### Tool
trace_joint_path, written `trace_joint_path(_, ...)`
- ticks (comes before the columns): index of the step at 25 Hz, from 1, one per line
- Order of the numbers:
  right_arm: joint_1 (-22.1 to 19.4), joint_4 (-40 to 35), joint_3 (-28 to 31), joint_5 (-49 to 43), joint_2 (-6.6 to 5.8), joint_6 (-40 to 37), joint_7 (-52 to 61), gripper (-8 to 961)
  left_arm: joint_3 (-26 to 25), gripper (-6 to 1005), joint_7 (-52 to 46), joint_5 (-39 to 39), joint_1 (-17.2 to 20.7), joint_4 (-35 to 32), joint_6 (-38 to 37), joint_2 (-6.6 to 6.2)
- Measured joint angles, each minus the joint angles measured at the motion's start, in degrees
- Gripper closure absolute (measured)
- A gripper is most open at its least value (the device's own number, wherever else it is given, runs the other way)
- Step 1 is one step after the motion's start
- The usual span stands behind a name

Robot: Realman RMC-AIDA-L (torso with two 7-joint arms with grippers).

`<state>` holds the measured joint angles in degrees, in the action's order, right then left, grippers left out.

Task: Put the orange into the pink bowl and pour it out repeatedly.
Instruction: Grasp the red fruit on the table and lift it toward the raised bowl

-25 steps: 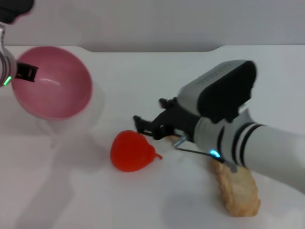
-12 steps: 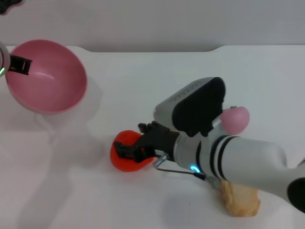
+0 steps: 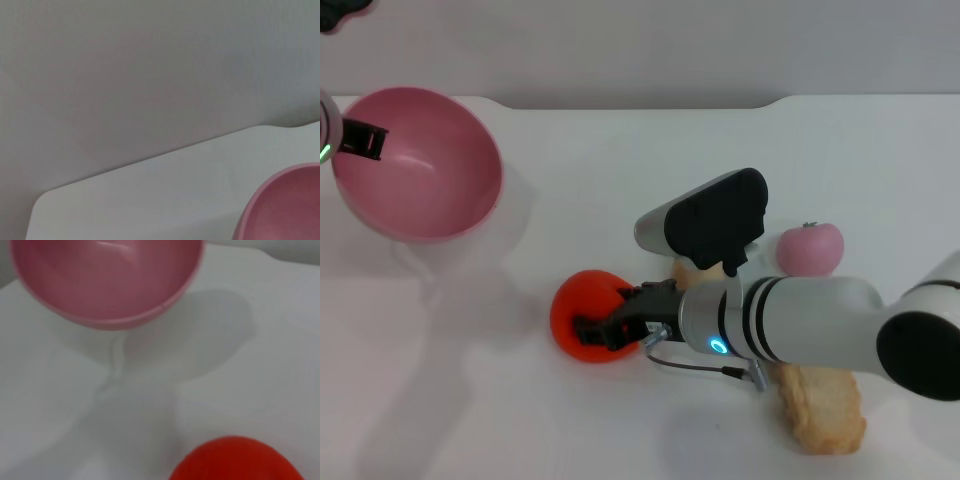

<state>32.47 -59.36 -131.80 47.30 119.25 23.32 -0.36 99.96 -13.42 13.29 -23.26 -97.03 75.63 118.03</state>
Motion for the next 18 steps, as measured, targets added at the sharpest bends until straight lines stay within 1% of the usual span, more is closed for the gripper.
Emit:
trace_joint_path(8, -0.96, -2.88, 0.73, 0.33, -0.32, 1.37, -4.00, 320, -0.84, 958, 1.11, -0.08, -0.16, 0.44, -0.23, 0.01)
trace_joint_path(11, -0.96, -3.50, 0.72, -0.09, -0.33, 1.44, -4.24, 574, -0.84, 958, 1.20, -0.12, -0.23, 0.46, -0.46, 0.01)
trace_joint_path(18, -1.05, -4.21, 0.79, -0.47, -0.42, 1.49, -4.50, 634, -0.83, 958, 1.28, -0.35, -0.23, 1.13, -0.92, 0.00)
